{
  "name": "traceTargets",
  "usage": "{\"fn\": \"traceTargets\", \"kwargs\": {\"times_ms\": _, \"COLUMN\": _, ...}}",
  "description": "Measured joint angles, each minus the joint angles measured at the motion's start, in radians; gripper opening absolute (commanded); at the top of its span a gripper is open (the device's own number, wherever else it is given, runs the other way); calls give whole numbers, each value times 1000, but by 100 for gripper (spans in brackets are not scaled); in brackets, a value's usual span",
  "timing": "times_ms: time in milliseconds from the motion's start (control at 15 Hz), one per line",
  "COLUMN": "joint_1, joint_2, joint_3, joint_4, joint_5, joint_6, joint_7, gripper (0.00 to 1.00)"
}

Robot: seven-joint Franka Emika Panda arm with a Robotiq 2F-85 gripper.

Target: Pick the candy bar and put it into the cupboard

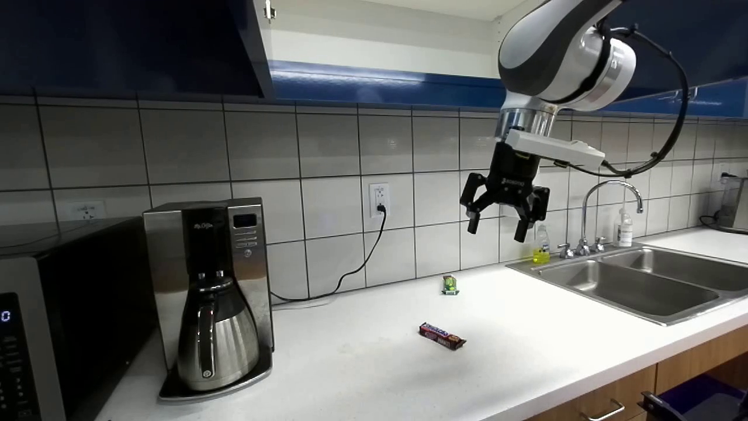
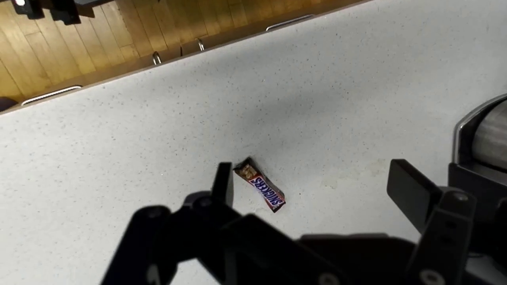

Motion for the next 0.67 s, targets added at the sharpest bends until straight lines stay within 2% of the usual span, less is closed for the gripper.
{"fn": "traceTargets", "kwargs": {"times_ms": 267, "joint_1": -3, "joint_2": 101, "joint_3": -6, "joint_4": 27, "joint_5": -3, "joint_6": 131, "joint_7": -26, "gripper": 100}}
{"fn": "traceTargets", "kwargs": {"times_ms": 667, "joint_1": 5, "joint_2": 345, "joint_3": -8, "joint_4": 102, "joint_5": -3, "joint_6": 292, "joint_7": -74, "gripper": 100}}
